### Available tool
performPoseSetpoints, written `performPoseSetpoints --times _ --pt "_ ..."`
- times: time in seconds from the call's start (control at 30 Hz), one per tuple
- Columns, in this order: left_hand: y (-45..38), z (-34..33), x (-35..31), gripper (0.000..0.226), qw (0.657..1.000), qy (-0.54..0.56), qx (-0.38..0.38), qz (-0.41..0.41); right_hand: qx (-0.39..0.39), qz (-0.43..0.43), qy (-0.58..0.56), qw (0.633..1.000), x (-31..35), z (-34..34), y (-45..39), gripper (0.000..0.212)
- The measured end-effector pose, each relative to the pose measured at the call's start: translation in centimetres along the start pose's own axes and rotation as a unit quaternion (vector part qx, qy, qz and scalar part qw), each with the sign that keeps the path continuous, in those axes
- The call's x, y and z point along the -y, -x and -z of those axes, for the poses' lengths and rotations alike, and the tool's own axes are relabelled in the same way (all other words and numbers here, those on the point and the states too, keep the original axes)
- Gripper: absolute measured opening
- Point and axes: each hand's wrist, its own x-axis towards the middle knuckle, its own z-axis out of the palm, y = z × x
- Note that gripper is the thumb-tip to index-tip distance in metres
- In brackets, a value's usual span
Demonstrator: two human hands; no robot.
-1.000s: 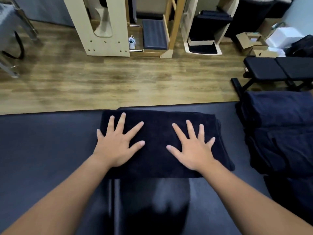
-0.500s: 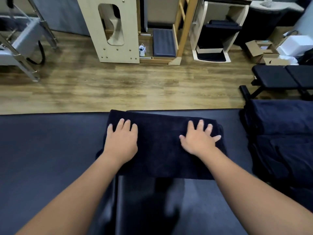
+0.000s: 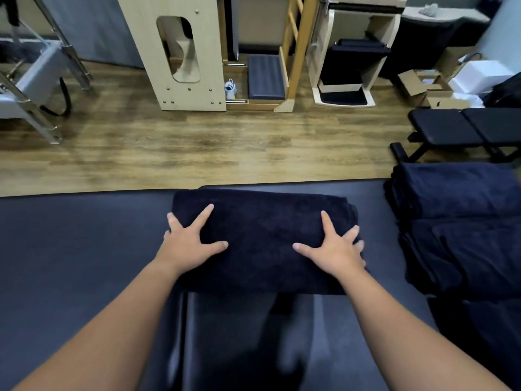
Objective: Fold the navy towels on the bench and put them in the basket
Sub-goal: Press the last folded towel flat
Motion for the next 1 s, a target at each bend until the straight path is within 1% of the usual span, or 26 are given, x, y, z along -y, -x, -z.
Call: performPoseSetpoints --times 0.07,0.2,0.27,0.33,0.4,0.47,0.63,0.7,0.87,1.0 --pt "-0.1 0.0 -0.3 0.097 1.000 0.016 -0.003 0.012 0.002 0.003 -0.031 1.000 -0.3 0.2 -0.3 0.119" --pt "-0.3 -0.3 -0.8 0.099 0.998 0.049 -0.030 0.016 0.001 -0.011 -0.045 0.999 0.4 0.8 -1.1 0.134" --pt "-0.2 -0.4 -0.7 0.101 0.997 0.061 -0.035 0.014 -0.005 -0.002 -0.043 0.999 0.5 1.0 -1.6 0.138" --pt "-0.1 -0.6 -0.1 0.100 0.992 0.119 -0.029 0.017 -0.011 0.028 -0.053 0.998 0.2 1.0 -1.8 0.135" --pt "0.3 -0.9 0.6 0.097 0.984 0.174 -0.017 0.019 -0.009 0.056 -0.079 0.995 -0.7 1.0 -1.9 0.126" --pt "0.8 -1.2 1.2 0.094 0.977 0.212 -0.003 0.019 0.000 0.073 -0.106 0.992 -1.6 1.1 -1.9 0.120" --pt "3.4 -2.9 2.3 0.089 0.958 0.287 0.009 0.022 0.014 0.095 -0.136 0.986 -3.5 0.5 -1.0 0.112" --pt "4.6 -3.6 2.6 0.089 0.958 0.287 0.005 0.025 0.016 0.095 -0.135 0.986 -4.3 0.1 -0.2 0.110" --pt "7.3 -4.7 3.1 0.093 0.975 0.220 -0.003 0.039 0.027 0.079 -0.121 0.989 -6.8 -0.9 3.0 0.108" --pt "8.9 -5.7 3.4 0.100 0.980 0.195 0.017 0.026 -0.003 0.041 -0.140 0.989 -9.7 -3.0 7.0 0.104"
